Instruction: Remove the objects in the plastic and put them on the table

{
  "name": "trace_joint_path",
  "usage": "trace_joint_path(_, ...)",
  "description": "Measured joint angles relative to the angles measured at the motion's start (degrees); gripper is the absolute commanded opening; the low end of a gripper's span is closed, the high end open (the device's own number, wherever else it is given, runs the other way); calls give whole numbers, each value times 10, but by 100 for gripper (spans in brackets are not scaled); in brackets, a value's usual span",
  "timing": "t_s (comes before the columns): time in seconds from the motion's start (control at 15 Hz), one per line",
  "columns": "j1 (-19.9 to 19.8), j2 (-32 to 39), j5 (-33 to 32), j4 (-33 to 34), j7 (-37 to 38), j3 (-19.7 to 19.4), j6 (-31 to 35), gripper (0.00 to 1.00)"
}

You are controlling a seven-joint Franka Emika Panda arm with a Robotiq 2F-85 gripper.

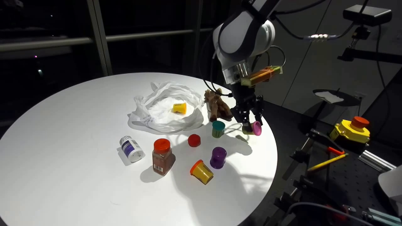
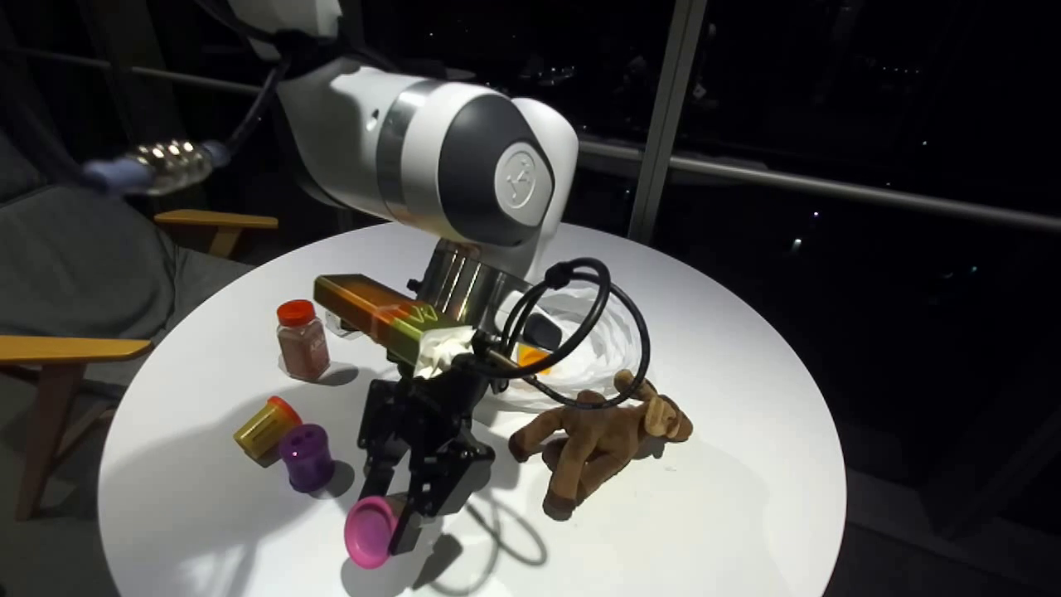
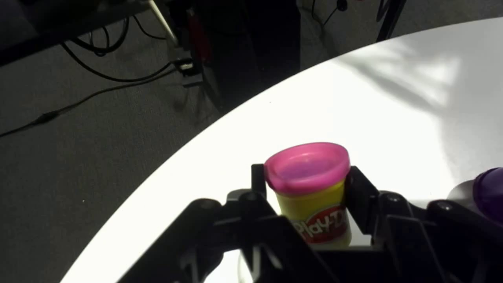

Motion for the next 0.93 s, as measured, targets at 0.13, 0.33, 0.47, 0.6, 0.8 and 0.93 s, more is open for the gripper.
trace_joint_path(0.13, 1, 43, 2, 38, 0, 5, -6, 27)
trace_joint_path(0.33, 1, 93, 2, 88, 0, 6, -27, 27)
trace_joint_path(0.47, 0, 115, 2, 115, 0, 4, -44, 27)
trace_joint_path(0.6, -2, 129, 4, 136, 0, 4, -65, 27)
trace_joint_path(0.8, -6, 143, 7, 162, 0, 4, -86, 50)
trace_joint_path(0.93, -9, 149, 8, 176, 0, 4, -96, 77)
